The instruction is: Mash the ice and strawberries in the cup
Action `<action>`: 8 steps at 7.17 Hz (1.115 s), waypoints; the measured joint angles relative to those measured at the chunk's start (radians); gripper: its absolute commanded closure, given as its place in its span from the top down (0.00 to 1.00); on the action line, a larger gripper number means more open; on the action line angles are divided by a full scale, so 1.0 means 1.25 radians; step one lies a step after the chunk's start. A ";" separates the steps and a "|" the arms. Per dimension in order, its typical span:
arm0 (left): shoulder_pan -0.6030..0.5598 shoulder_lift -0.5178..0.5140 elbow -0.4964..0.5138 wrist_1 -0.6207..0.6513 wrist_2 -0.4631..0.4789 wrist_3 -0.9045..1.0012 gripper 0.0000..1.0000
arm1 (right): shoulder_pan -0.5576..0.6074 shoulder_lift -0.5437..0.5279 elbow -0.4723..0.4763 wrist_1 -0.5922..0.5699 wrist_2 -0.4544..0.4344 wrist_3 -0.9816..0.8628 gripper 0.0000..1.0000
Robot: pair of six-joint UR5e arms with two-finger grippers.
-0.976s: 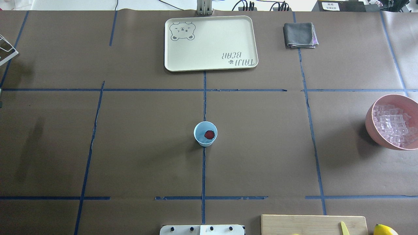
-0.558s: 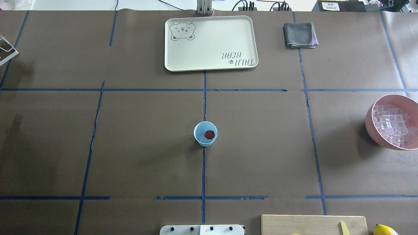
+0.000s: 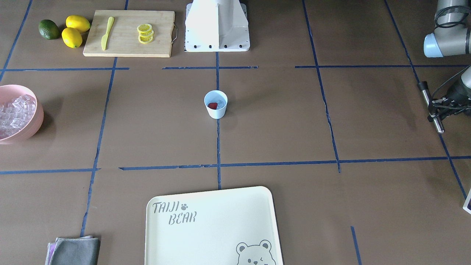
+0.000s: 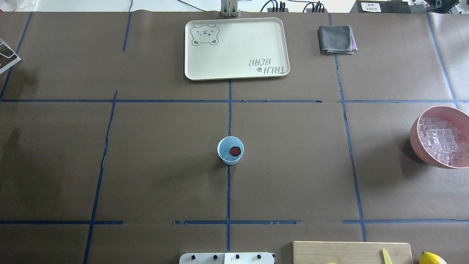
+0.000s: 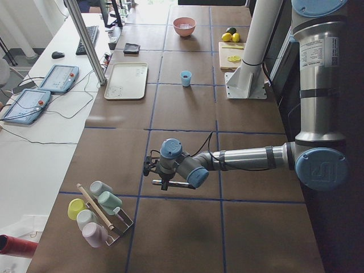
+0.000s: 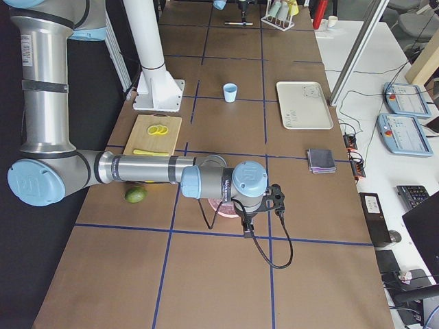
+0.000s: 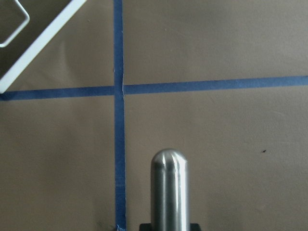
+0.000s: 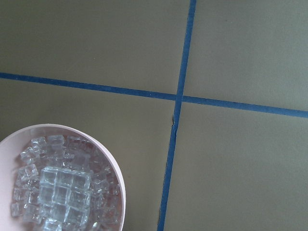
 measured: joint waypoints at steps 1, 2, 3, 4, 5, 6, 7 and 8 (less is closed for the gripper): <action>0.016 0.000 0.000 -0.001 0.000 -0.010 0.00 | 0.000 0.000 0.000 0.000 0.000 0.000 0.99; 0.026 -0.001 0.001 -0.001 0.000 -0.014 0.03 | 0.000 0.001 0.000 0.000 0.000 0.000 0.99; 0.032 -0.002 0.006 -0.002 0.000 -0.016 0.11 | 0.000 0.001 0.000 0.000 0.000 -0.001 0.99; 0.034 -0.006 0.014 -0.004 0.000 -0.016 0.55 | 0.000 0.003 0.000 0.000 0.000 0.000 0.99; 0.035 -0.012 0.022 -0.004 0.001 -0.016 1.00 | 0.000 0.004 0.000 0.000 -0.001 0.000 0.99; 0.036 -0.017 0.027 -0.004 0.001 -0.014 1.00 | 0.000 0.004 0.000 0.000 -0.001 0.000 0.99; 0.036 -0.021 0.030 -0.004 0.002 -0.010 1.00 | 0.000 0.005 0.000 0.000 -0.001 0.000 0.99; 0.036 -0.023 0.030 -0.004 0.000 -0.006 1.00 | 0.000 0.005 0.001 0.001 -0.005 -0.001 0.99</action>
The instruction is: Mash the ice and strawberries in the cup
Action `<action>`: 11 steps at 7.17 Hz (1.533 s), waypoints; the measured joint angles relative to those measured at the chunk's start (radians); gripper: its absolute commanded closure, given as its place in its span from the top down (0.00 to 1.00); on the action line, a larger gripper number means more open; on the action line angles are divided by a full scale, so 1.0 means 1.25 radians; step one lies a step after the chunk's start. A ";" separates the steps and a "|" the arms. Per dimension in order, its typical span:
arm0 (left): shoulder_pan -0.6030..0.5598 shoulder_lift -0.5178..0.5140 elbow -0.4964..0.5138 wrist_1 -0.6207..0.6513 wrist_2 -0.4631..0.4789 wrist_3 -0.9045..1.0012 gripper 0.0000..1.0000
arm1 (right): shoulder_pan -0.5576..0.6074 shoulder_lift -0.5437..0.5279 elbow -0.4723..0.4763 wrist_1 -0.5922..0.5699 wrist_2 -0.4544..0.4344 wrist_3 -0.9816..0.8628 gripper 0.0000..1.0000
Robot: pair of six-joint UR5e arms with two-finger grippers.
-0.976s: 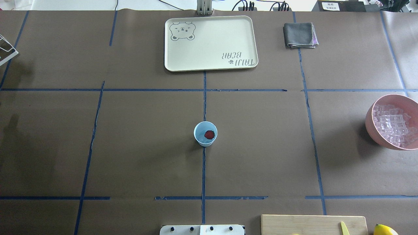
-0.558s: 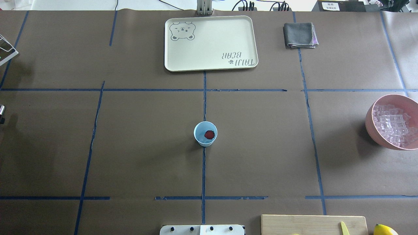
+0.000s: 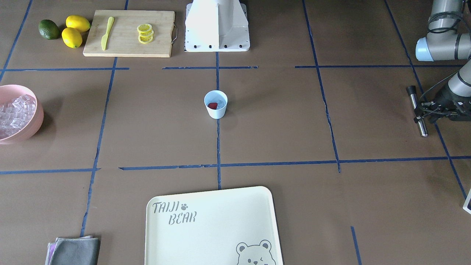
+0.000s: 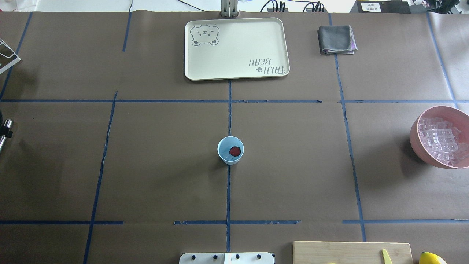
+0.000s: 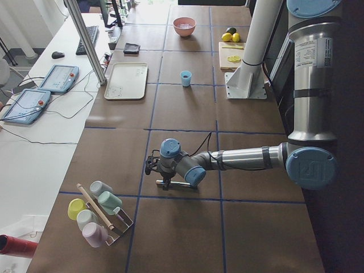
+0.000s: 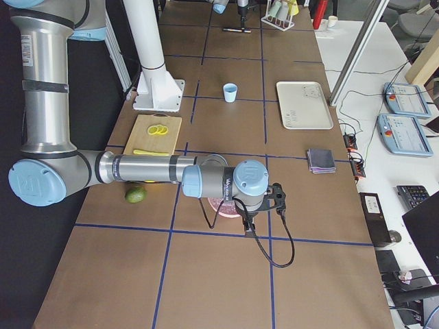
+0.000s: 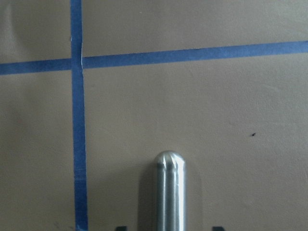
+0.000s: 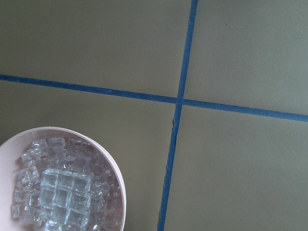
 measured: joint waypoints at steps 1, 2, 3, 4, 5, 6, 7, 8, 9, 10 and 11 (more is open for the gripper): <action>0.000 -0.001 -0.002 0.004 -0.006 0.003 1.00 | 0.000 0.000 0.002 0.000 -0.009 0.000 0.99; -0.003 -0.002 -0.005 0.015 -0.027 0.021 1.00 | 0.000 0.000 0.004 0.000 -0.016 0.000 0.99; -0.017 -0.002 -0.010 0.043 -0.062 0.076 1.00 | 0.000 0.001 0.005 0.000 -0.019 0.000 0.99; -0.051 -0.002 -0.024 0.096 -0.095 0.162 1.00 | 0.000 0.000 0.006 0.000 -0.020 0.000 0.99; -0.099 -0.002 -0.051 0.180 -0.113 0.262 1.00 | 0.000 0.000 0.007 0.000 -0.020 0.000 0.99; -0.156 -0.004 -0.091 0.293 -0.122 0.372 1.00 | 0.000 -0.001 0.009 0.000 -0.019 0.001 0.99; -0.214 -0.008 -0.131 0.415 -0.125 0.486 1.00 | 0.000 -0.001 0.011 0.000 -0.019 0.002 0.99; -0.274 -0.015 -0.155 0.517 -0.130 0.582 1.00 | 0.000 -0.001 0.011 0.000 -0.018 0.002 0.99; -0.323 -0.022 -0.164 0.586 -0.147 0.628 1.00 | 0.000 -0.001 0.011 -0.001 -0.016 0.001 0.99; -0.358 -0.026 -0.166 0.630 -0.171 0.645 1.00 | 0.000 -0.002 0.012 -0.001 -0.014 0.002 0.99; -0.378 -0.027 -0.167 0.649 -0.183 0.650 1.00 | 0.000 -0.003 0.011 -0.001 -0.014 0.001 0.99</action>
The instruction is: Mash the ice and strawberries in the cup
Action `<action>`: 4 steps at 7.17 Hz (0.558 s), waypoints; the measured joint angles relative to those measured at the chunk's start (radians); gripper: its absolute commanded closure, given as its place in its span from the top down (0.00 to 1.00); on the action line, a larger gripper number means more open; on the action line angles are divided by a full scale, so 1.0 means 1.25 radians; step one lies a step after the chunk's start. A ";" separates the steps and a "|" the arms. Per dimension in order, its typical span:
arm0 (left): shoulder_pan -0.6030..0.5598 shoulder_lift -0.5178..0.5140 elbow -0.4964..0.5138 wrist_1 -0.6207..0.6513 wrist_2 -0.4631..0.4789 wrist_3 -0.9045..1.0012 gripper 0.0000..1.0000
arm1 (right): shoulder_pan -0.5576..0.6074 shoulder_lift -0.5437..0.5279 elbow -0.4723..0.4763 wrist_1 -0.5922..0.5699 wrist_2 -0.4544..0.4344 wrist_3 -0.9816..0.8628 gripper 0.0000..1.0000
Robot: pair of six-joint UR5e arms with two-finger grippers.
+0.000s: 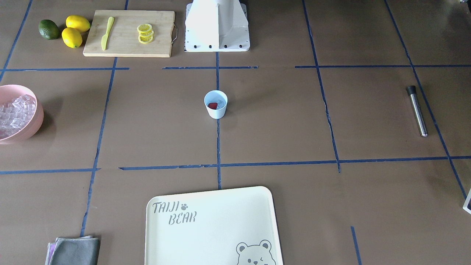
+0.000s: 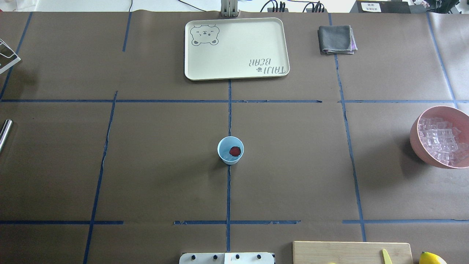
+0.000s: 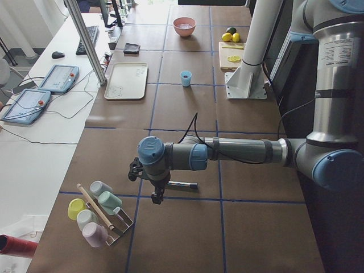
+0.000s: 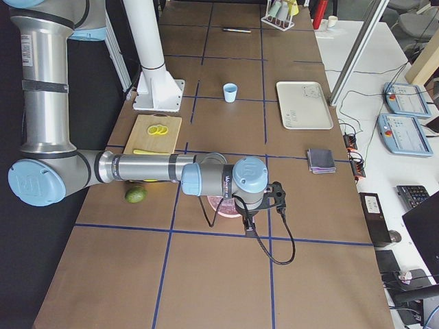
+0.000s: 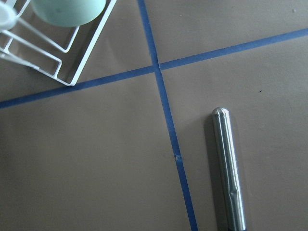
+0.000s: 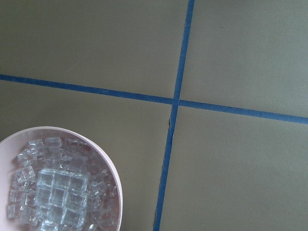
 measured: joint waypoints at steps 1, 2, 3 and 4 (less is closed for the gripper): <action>-0.009 0.000 -0.001 0.008 -0.004 0.001 1.00 | 0.000 -0.001 -0.001 0.000 0.000 0.000 0.99; -0.013 0.000 -0.001 0.011 -0.006 0.001 1.00 | 0.000 -0.002 -0.002 0.000 -0.001 0.000 0.99; -0.015 0.001 -0.002 0.012 -0.006 0.002 1.00 | 0.000 -0.003 -0.002 0.000 -0.002 0.000 0.99; -0.015 0.002 -0.002 0.012 -0.006 0.002 1.00 | 0.000 -0.003 -0.002 0.000 -0.002 0.000 0.99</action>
